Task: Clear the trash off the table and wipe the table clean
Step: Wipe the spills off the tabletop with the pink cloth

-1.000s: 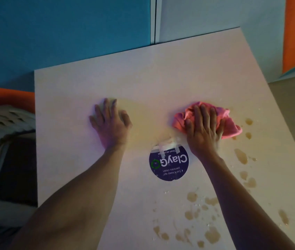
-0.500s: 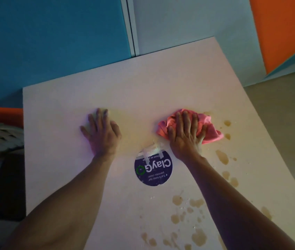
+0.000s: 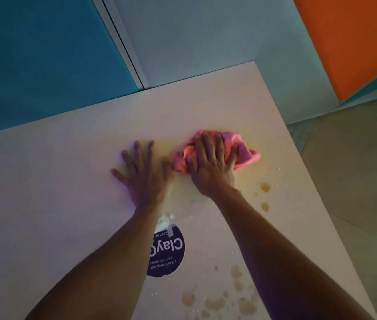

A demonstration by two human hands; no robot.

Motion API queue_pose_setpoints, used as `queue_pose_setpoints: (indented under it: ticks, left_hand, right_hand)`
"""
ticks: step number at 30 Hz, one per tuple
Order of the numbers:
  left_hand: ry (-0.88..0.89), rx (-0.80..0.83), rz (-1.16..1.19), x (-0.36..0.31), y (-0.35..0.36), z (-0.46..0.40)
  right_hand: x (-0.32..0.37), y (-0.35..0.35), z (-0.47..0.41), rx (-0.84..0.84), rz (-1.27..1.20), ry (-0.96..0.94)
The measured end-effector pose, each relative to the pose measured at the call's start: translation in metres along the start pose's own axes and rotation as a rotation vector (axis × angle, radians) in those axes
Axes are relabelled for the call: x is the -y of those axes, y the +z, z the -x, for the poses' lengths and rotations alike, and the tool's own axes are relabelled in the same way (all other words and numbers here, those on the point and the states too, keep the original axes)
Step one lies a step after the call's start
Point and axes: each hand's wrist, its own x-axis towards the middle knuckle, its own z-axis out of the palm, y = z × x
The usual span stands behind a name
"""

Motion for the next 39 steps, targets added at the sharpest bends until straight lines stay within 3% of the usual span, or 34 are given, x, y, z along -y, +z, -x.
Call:
queue_pose_setpoints:
  ticks: [10, 18, 26, 30, 35, 39]
  left_hand:
    - [-0.047, -0.053, 0.024, -0.001, -0.001, -0.001]
    - [-0.056, -0.038, 0.025, -0.003, 0.000, -0.001]
    - [-0.061, -0.032, 0.029, -0.001, -0.003, 0.000]
    - [-0.054, -0.063, 0.042, -0.001, -0.004, 0.003]
    - [-0.049, -0.076, 0.043, -0.007, -0.004, 0.002]
    - [-0.048, -0.082, 0.018, -0.008, -0.001, 0.001]
  right_hand:
    - [-0.036, -0.020, -0.091, 0.010, 0.037, -0.075]
    - [-0.010, -0.024, -0.108, 0.099, 0.016, 0.125]
    - [-0.009, -0.009, -0.040, 0.030, 0.010, -0.107]
    - [-0.042, -0.021, -0.031, -0.004, 0.017, -0.003]
    - [-0.095, -0.050, -0.086, 0.036, 0.026, 0.154]
    - [-0.085, -0.055, -0.139, 0.083, -0.033, 0.204]
